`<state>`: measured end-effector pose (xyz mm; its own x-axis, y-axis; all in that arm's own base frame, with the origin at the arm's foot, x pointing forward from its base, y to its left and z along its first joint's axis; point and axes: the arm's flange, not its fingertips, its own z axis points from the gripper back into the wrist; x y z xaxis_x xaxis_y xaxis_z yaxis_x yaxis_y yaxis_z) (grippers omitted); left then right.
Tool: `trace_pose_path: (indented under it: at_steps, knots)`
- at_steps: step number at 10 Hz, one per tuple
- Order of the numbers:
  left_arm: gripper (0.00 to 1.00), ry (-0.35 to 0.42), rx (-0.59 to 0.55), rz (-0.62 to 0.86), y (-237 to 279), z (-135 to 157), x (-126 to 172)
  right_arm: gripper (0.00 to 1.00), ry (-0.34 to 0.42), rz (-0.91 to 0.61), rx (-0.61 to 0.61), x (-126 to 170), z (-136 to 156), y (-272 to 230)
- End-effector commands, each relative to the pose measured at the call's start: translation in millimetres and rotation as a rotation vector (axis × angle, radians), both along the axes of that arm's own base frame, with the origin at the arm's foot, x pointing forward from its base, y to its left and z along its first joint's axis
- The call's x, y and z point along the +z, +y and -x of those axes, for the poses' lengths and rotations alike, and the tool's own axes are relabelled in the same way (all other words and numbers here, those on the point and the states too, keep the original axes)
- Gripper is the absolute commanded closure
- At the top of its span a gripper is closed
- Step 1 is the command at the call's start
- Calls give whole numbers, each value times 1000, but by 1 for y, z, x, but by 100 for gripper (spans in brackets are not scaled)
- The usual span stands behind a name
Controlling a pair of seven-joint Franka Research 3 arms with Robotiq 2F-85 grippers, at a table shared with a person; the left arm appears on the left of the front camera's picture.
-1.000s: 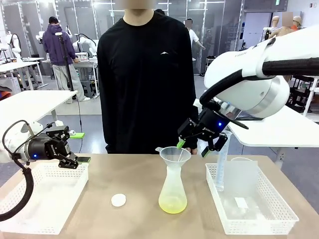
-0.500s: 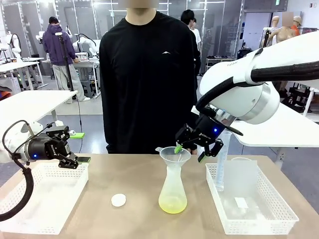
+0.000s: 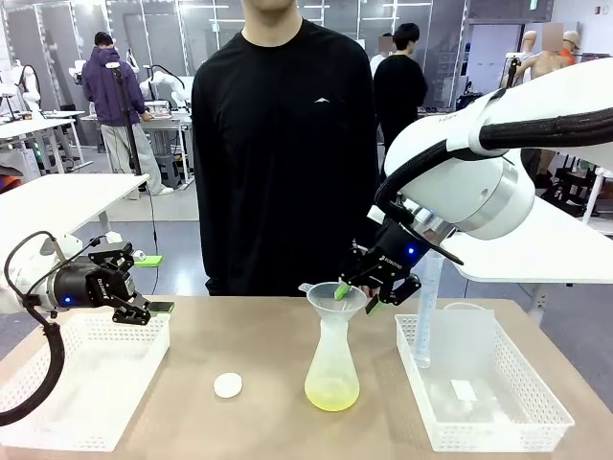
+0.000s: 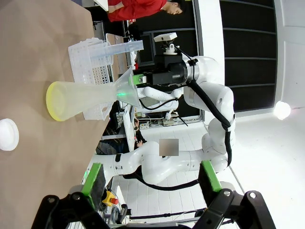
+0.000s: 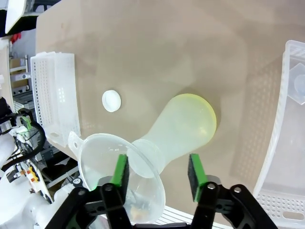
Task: Prepare the solutions needed for the experiment.
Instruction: Once the solution is in the Big flask , pick up the Plastic Funnel and place it back into the right Organizing basket.
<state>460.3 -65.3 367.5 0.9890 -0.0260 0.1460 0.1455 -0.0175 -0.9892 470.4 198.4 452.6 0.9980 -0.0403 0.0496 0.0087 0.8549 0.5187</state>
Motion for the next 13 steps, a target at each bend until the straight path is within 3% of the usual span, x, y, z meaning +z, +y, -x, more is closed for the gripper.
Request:
trace_pose_path:
  at_steps: [1,4,6,11,13]
  knots:
    - [0,2,-4,-4,0,0,3,56,2,-15,20,-1,-3,-1]
    - [0,2,-4,-4,0,0,3,87,5,-15,22,-1,-2,-2]
    - [0,2,-4,-4,0,0,3,100,7,-12,22,0,0,-2]
    - [0,2,-4,-4,0,0,3,100,-9,-17,43,5,9,-1]
    - [0,2,-4,-4,0,0,3,100,-52,13,70,11,19,2]
